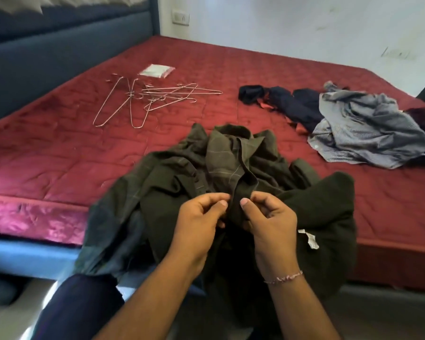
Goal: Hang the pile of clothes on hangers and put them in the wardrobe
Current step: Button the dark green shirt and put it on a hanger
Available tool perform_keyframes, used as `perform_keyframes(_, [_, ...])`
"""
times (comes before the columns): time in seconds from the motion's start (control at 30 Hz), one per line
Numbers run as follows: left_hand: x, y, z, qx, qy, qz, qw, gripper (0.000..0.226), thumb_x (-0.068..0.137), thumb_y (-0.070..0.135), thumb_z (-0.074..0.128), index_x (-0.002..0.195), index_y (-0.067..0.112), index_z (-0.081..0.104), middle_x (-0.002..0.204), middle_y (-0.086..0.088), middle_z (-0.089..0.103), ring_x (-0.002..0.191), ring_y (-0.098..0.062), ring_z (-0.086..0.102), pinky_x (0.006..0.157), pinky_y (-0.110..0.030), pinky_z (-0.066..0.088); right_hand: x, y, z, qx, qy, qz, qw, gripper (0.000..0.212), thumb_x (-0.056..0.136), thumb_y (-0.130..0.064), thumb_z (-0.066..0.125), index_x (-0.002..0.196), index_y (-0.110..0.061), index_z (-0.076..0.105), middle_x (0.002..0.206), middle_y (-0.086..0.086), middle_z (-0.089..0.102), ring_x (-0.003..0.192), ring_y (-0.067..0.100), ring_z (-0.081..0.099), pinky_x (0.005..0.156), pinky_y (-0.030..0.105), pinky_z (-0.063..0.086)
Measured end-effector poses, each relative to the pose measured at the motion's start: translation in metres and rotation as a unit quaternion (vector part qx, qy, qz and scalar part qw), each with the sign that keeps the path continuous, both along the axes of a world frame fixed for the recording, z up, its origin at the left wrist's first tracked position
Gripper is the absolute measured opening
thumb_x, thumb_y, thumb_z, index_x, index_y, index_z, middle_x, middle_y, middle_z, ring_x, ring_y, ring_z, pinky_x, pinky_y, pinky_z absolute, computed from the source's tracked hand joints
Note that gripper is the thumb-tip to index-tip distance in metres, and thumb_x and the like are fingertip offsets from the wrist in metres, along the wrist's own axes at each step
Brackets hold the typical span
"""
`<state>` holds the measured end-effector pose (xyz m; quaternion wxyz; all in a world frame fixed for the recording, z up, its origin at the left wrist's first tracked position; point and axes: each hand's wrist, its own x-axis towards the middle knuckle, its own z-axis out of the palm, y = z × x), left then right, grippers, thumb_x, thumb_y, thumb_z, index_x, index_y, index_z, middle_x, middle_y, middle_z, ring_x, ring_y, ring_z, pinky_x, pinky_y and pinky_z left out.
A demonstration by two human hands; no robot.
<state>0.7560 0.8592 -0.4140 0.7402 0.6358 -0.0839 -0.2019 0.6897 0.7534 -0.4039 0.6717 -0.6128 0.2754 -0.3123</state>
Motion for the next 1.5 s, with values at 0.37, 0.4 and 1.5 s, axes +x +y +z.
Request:
perform_keyframes(0.37, [-0.003, 0.005, 0.004, 0.042, -0.104, 0.094, 0.989, 0.012, 0.083, 0.018, 0.086, 0.084, 0.023, 0.075, 0.080, 0.003, 0.075, 0.075, -0.011, 0.072, 0.067, -0.027, 0.059, -0.009, 0.004, 0.000, -0.063, -0.012, -0.015, 0.998, 0.009, 0.085, -0.007, 0.082, 0.089, -0.012, 0.075, 0.080, 0.011, 0.074, 0.075, 0.028, 0.073, 0.073, 0.044, 0.062])
perform_keyframes(0.4, [-0.005, 0.005, 0.004, 0.055, -0.126, 0.106, 0.985, 0.012, 0.083, 0.021, 0.086, 0.083, 0.023, 0.075, 0.079, 0.005, 0.075, 0.075, -0.010, 0.072, 0.067, -0.026, 0.060, -0.009, 0.006, 0.000, -0.074, -0.014, -0.016, 0.997, 0.010, 0.085, -0.007, 0.081, 0.090, -0.013, 0.076, 0.082, 0.008, 0.076, 0.078, 0.027, 0.074, 0.073, 0.042, 0.064])
perform_keyframes(1.5, [0.005, 0.009, 0.001, 0.133, -0.246, 0.042, 0.959, 0.010, 0.092, 0.019, 0.075, 0.088, 0.027, 0.078, 0.088, 0.014, 0.073, 0.089, -0.002, 0.069, 0.083, -0.025, 0.056, -0.008, -0.001, -0.008, -0.293, -0.013, 0.052, 0.954, 0.021, 0.089, -0.001, 0.075, 0.103, -0.016, 0.079, 0.097, -0.009, 0.077, 0.095, 0.013, 0.074, 0.087, 0.036, 0.061])
